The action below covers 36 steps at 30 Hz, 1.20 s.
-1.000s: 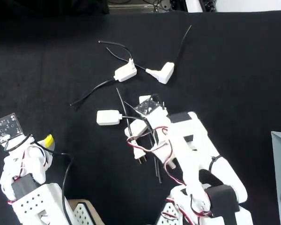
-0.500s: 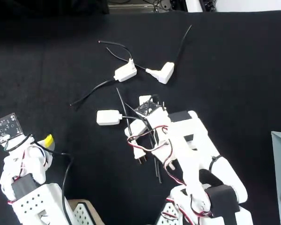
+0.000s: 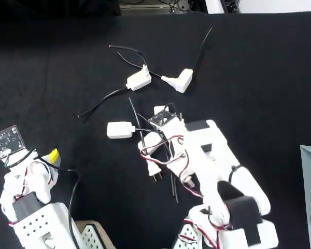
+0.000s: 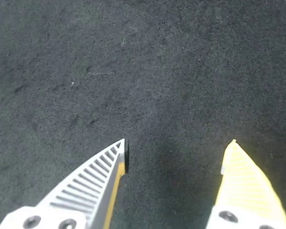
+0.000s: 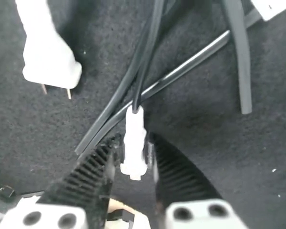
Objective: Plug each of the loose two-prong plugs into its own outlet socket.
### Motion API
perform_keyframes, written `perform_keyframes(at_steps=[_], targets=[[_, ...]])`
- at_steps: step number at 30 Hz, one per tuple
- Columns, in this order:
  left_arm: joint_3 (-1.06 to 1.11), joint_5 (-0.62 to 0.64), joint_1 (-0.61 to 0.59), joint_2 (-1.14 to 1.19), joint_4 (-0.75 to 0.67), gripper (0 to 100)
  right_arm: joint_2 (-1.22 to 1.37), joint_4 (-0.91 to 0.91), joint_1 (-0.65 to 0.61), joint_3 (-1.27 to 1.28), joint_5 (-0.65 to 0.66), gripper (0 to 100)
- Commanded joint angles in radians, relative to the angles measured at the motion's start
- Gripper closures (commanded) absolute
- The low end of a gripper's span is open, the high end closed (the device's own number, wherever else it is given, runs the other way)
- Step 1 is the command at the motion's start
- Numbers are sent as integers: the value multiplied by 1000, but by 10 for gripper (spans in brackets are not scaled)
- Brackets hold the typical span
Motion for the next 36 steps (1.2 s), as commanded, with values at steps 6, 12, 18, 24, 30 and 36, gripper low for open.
perform_keyframes(at_steps=[6,12,18,24,30,36], targets=[[-8,-8,-7,-8,2,683,-2,9,54,-79,12,987],[-22,-2,4,-9,-3,683,-259,141,54,-84,46,987],[-113,-2,39,-9,5,683,-530,210,54,-84,49,987],[-188,-6,251,2,5,683,-650,186,54,-85,-34,987],[-303,-6,489,83,58,683,-710,71,51,-76,-233,986],[-562,-32,591,446,75,683,-719,-44,3,-51,-394,986]])
